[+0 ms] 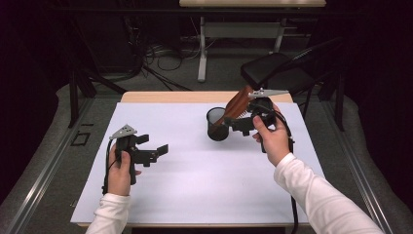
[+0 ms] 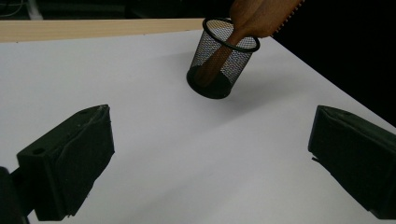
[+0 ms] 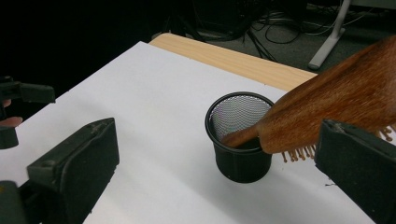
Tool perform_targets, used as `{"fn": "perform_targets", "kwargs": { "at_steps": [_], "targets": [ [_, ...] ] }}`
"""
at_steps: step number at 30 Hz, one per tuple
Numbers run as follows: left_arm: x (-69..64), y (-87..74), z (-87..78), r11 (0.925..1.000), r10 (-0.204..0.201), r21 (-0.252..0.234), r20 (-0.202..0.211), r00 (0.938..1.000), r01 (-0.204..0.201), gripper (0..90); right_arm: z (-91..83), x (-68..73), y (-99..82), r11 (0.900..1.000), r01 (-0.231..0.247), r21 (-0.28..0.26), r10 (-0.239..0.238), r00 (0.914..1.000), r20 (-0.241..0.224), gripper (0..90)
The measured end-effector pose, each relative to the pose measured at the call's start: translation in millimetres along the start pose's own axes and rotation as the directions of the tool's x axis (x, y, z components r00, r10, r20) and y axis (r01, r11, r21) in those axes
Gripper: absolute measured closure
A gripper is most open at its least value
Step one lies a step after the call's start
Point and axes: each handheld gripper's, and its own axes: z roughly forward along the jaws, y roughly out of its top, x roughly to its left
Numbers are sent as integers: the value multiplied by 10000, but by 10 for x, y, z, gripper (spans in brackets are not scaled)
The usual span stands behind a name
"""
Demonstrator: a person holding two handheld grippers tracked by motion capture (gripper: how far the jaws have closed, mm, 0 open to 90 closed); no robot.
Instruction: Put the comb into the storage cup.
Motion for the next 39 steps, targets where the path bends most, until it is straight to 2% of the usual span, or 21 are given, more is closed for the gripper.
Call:
{"fn": "perform_targets", "kwargs": {
  "at_steps": [12, 22, 34, 39],
  "targets": [
    [-17, 16, -37, 9999, 82, 70, -116, 9999, -81, 3, -10, 53, -140, 9997, 256, -50, -256, 9996, -97, 0],
    [-52, 24, -47, 9996, 254, 120, -1, 9997, -254, 3, -52, 2, -315, 10000, -7, 27, 8, 9998, -222, 0],
    [-64, 38, -74, 9993, 332, 166, 9, 9994, -332, 3, -181, -62, -563, 9997, -242, -70, 239, 9990, -366, 0],
    [-92, 43, -90, 9989, 428, 210, 10, 9991, -428, 3, -274, -59, -685, 10000, -59, -63, 57, 9992, -385, 0]
  ]
}}
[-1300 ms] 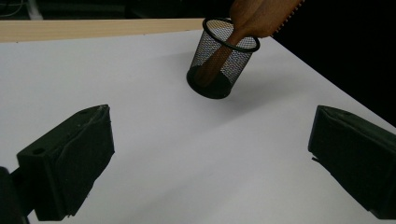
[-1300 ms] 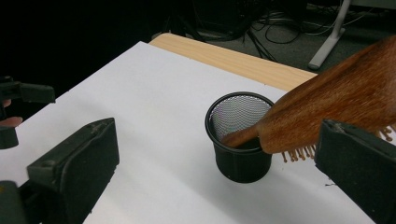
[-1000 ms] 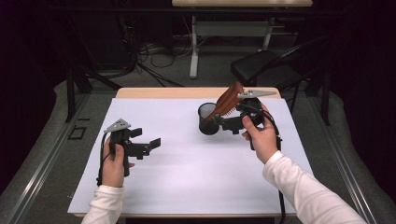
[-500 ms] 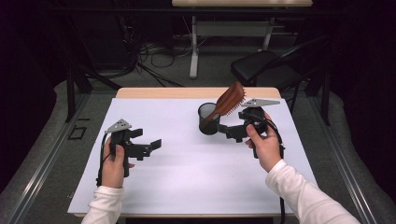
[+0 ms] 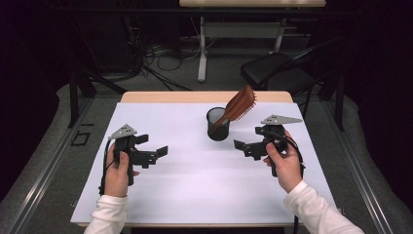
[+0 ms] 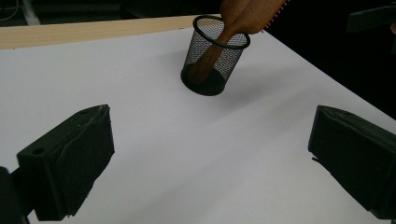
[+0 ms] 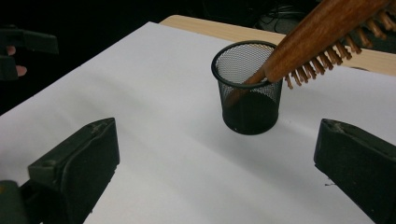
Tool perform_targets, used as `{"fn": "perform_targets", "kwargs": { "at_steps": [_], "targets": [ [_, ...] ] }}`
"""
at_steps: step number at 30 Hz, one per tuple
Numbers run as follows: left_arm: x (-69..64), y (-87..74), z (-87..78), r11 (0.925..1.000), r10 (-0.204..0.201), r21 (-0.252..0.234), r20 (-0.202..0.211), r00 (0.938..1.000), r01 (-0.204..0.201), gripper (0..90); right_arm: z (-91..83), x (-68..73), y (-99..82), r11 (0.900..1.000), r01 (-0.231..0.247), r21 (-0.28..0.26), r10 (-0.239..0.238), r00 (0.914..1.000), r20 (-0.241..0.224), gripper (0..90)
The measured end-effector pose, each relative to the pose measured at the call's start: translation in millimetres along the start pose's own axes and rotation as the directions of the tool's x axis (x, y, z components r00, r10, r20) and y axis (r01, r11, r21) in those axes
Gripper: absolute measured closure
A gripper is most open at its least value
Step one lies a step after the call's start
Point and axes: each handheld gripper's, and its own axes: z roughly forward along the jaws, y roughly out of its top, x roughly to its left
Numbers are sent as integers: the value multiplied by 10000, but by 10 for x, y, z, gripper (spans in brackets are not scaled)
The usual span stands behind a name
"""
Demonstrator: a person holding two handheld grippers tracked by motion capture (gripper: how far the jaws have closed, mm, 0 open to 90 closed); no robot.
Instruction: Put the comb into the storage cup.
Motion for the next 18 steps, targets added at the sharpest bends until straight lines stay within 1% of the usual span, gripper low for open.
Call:
{"fn": "perform_targets", "kwargs": {
  "at_steps": [6, 9, 11, 15, 17, 18],
  "targets": [
    [-31, 17, -4, 9999, 135, 71, 61, 9999, -135, 3, -85, -8, -166, 10000, 36, 32, -36, 10000, 61, 0],
    [-26, 25, 4, 10000, 15, 56, 222, 9998, -16, 3, -134, -15, -225, 9998, 170, 57, -171, 9996, 208, 0],
    [-25, 26, 15, 10000, -3, 71, 234, 9997, 1, 3, -168, -19, -258, 9998, 210, 21, -211, 9995, 234, 0],
    [-44, 17, 23, 9997, 102, 208, 293, 9995, -109, 3, -249, -42, -327, 9998, 118, -145, -113, 9995, 304, 0],
    [-46, 4, 19, 9995, 159, 273, 289, 9995, -167, 3, -282, -59, -366, 9998, -23, -188, 29, 9996, 283, 0],
    [-47, -5, 15, 9996, 114, 265, 291, 9995, -122, 3, -295, -68, -387, 9998, -49, -184, 55, 9995, 307, 0]
  ]
}}
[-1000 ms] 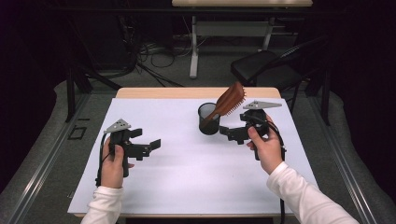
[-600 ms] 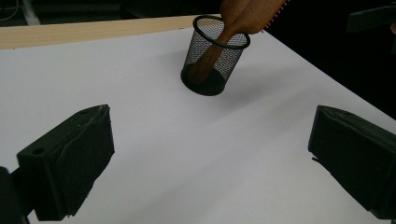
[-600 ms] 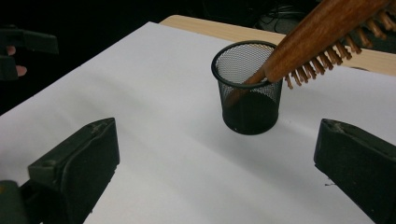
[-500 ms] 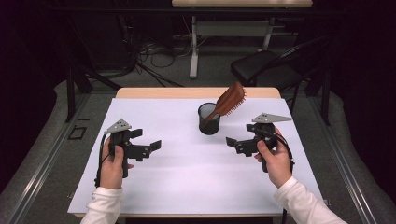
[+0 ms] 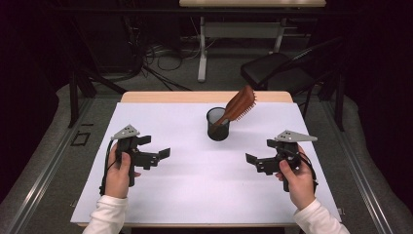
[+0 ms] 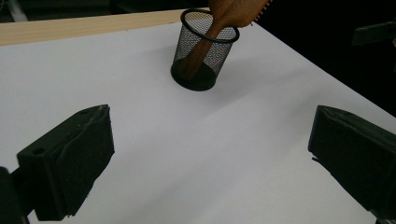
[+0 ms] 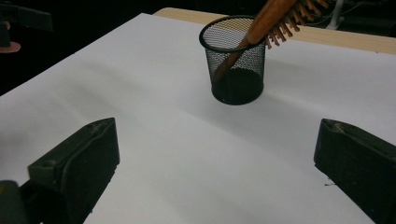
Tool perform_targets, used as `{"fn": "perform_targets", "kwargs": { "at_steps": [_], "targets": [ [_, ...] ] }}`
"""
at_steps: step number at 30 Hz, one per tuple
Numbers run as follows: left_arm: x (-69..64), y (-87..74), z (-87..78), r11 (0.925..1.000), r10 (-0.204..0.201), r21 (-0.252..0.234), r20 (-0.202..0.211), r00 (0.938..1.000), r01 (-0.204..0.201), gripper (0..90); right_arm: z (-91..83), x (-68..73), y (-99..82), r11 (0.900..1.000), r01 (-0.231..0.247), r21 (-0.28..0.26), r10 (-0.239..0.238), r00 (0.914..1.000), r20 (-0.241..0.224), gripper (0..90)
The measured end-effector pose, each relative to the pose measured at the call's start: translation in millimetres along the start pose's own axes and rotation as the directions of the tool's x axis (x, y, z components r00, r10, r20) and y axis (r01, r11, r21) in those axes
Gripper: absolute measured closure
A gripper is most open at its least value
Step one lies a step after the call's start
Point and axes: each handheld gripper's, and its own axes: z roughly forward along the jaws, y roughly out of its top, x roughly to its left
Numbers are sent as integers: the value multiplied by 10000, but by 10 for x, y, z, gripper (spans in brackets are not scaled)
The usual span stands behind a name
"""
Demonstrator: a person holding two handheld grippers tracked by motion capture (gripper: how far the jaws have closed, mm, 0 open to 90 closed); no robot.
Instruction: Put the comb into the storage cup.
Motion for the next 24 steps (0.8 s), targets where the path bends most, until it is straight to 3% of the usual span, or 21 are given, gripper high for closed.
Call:
{"fn": "perform_targets", "kwargs": {
  "at_steps": [11, 24],
  "targets": [
    [31, -223, -86, 9999, 140, -23, -82, 9999, -140, 3, -69, -125, -222, 9985, -543, -35, 543, 9983, 233, 0],
    [120, -478, -127, 9999, 75, -71, -419, 9991, -78, 3, 19, -218, -491, 9969, -782, 24, 780, 9960, 440, 0]
  ]
}}
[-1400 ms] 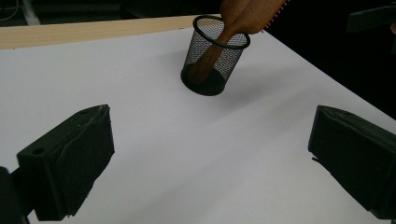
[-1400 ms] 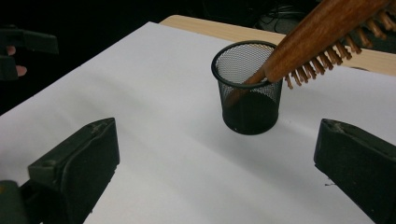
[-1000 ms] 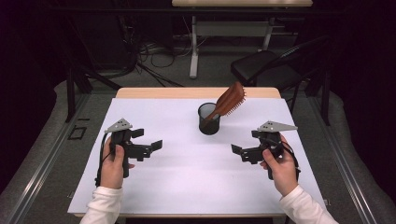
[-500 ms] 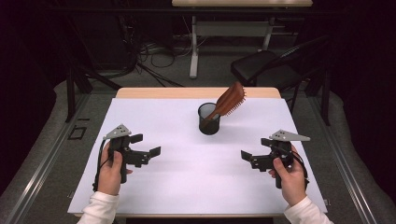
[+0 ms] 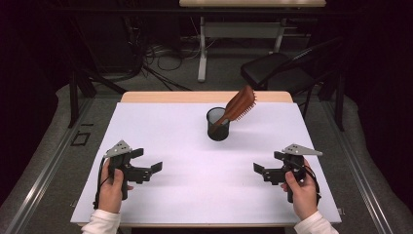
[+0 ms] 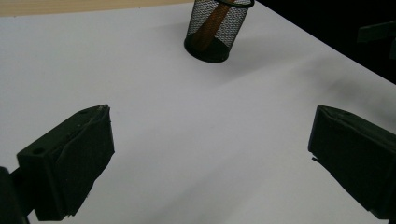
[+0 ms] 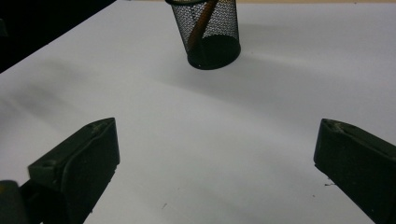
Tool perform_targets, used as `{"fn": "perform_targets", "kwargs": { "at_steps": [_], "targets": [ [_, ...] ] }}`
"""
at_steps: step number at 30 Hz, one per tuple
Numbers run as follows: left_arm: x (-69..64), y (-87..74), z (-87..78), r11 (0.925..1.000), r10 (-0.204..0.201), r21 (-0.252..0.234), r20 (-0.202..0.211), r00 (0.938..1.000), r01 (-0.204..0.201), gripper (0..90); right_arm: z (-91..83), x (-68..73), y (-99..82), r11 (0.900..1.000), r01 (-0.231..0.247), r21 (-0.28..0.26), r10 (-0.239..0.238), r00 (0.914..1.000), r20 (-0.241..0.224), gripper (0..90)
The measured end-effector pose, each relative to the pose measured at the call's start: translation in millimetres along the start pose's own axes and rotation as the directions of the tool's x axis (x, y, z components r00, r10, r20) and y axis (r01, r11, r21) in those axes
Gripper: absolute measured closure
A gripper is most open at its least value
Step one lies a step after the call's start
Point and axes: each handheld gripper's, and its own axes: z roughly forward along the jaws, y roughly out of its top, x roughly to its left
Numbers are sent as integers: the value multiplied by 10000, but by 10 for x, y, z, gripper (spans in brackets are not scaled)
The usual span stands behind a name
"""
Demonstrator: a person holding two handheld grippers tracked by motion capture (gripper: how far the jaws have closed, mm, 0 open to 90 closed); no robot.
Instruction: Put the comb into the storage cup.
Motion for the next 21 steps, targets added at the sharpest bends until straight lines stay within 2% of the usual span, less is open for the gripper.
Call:
{"fn": "perform_targets", "kwargs": {
  "at_steps": [8, 19, 21],
  "targets": [
    [72, -101, -14, 9999, 4, -131, -406, 9992, -9, 3, 64, -77, -153, 10000, 21, 93, -25, 9994, 355, 0],
    [198, -229, -52, 9989, -210, -441, -791, 9966, 175, 3, 87, -170, -289, 9999, -3, -122, 10, 9986, 527, 0],
    [228, -252, -43, 9989, -260, -416, -821, 9963, 227, 3, 82, -192, -307, 9999, -121, -114, 127, 9986, 522, 1]
  ]
}}
